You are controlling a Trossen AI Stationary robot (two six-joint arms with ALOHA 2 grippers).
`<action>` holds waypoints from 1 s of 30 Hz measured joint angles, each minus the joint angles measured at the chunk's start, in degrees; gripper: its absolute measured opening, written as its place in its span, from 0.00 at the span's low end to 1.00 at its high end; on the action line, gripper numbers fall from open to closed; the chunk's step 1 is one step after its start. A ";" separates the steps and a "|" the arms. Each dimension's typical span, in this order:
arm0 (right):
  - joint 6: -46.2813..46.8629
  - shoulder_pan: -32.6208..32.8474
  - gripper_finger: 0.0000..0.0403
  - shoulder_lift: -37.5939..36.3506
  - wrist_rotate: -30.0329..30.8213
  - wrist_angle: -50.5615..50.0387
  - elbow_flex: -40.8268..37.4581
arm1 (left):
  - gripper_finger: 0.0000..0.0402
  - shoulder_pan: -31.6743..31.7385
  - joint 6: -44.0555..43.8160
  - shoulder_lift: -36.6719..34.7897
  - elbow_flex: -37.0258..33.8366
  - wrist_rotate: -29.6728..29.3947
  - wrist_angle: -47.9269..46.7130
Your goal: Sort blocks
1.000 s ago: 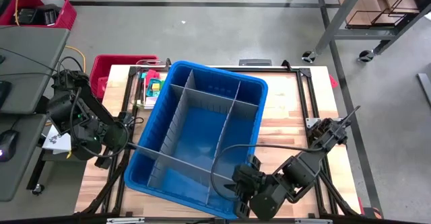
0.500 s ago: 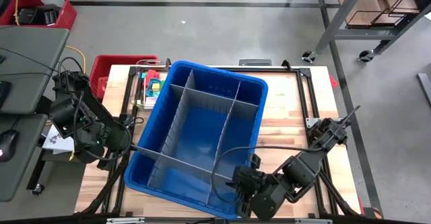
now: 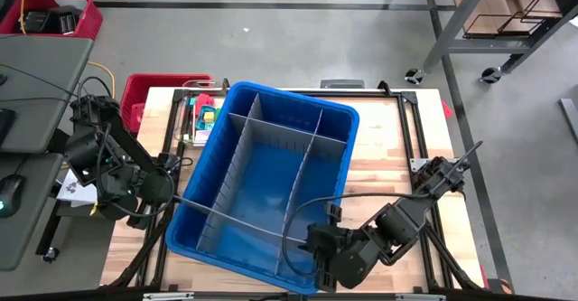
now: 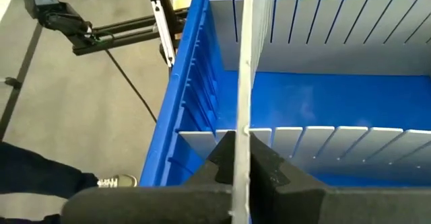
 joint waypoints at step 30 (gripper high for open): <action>-0.05 -0.15 0.00 0.00 -3.42 -4.90 0.09 | 0.00 0.05 0.02 0.09 -0.02 -0.33 -0.03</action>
